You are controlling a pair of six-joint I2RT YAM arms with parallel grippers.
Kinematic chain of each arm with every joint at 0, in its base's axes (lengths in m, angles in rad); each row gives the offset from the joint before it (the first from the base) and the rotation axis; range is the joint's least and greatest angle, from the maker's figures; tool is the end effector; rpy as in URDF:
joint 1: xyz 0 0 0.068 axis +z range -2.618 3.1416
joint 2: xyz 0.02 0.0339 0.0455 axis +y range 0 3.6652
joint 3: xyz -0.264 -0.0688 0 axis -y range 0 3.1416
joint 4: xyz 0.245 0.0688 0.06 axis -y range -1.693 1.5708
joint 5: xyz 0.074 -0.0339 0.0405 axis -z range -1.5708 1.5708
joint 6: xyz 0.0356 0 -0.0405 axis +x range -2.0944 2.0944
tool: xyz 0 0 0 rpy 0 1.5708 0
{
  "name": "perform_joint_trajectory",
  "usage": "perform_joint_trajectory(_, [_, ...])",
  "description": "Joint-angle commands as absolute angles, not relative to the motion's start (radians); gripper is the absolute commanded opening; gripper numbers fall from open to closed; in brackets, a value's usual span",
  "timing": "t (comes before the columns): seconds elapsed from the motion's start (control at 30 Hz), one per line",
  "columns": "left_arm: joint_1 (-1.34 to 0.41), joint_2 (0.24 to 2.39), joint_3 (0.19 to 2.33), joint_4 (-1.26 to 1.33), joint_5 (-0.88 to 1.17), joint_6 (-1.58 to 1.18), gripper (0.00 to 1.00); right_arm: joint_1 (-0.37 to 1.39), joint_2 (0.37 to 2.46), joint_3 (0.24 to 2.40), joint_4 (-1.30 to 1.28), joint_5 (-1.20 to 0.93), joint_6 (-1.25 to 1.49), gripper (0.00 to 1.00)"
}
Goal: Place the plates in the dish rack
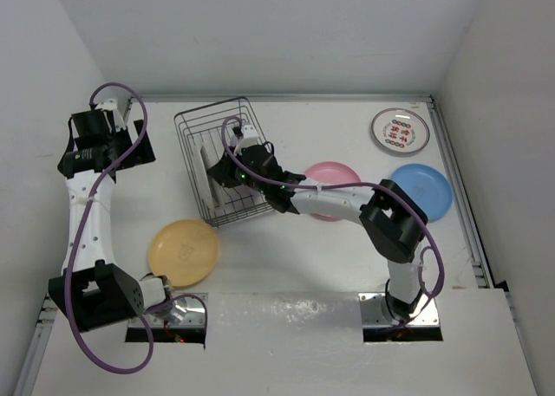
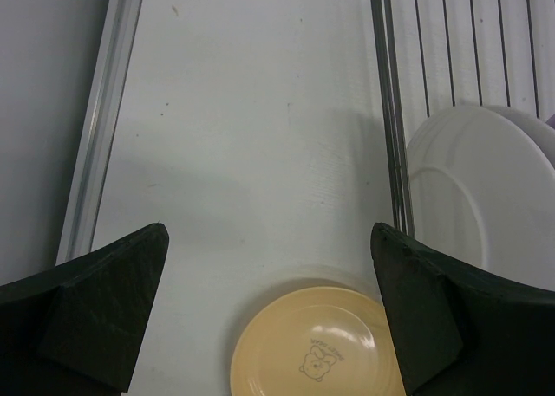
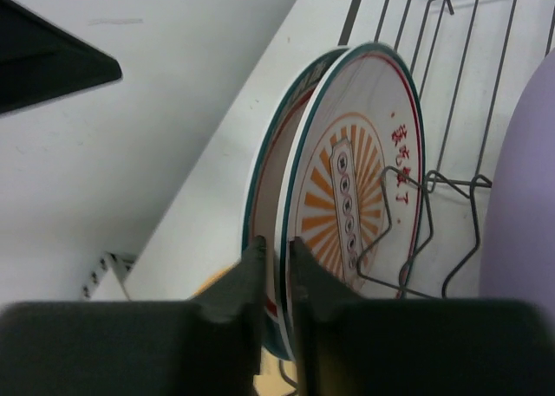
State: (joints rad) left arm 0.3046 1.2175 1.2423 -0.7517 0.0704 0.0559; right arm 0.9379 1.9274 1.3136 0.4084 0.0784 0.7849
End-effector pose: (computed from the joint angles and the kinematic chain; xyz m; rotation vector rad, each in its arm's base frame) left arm 0.2430 0.0738 0.3545 -0.2489 2.2842 0.1053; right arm 0.2709 0.3646 0.2465 -0.0862 1.9302 1.1421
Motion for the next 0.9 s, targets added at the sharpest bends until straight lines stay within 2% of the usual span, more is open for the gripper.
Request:
perform_joint_trajectory(0.0, [0.318,1.21,1.236,-0.719,0.061,0.061,0.99,0.943,1.93,1.341,0.48,0.078,0.733,0.19])
perform_joint_trajectory(0.2, [0.318,1.213,1.236,-0.716,0.064,0.06,0.99,0.943,1.893,1.339,0.509,0.046,0.68,0.38])
perform_joint_trajectory(0.6, [0.318,1.223,1.249,-0.745,0.098,0.099,0.98,0.945,1.772,1.287,0.503,0.023,0.575,0.48])
perform_joint_trajectory(0.63, [0.318,1.224,1.249,-0.762,0.124,0.132,0.93,0.943,1.752,1.289,0.491,0.015,0.534,0.5])
perform_joint_trajectory(0.7, [0.318,1.244,1.249,-0.863,0.251,0.263,0.9,0.943,1.735,1.301,0.462,-0.032,0.474,0.54])
perform_joint_trajectory(0.73, [0.318,1.253,1.24,-0.908,0.282,0.314,0.85,0.943,1.726,1.305,0.412,-0.053,0.4,0.56])
perform_joint_trajectory(0.87, [0.376,1.278,1.143,-1.076,0.285,0.571,0.77,0.945,1.636,1.241,0.256,-0.051,0.238,0.61])
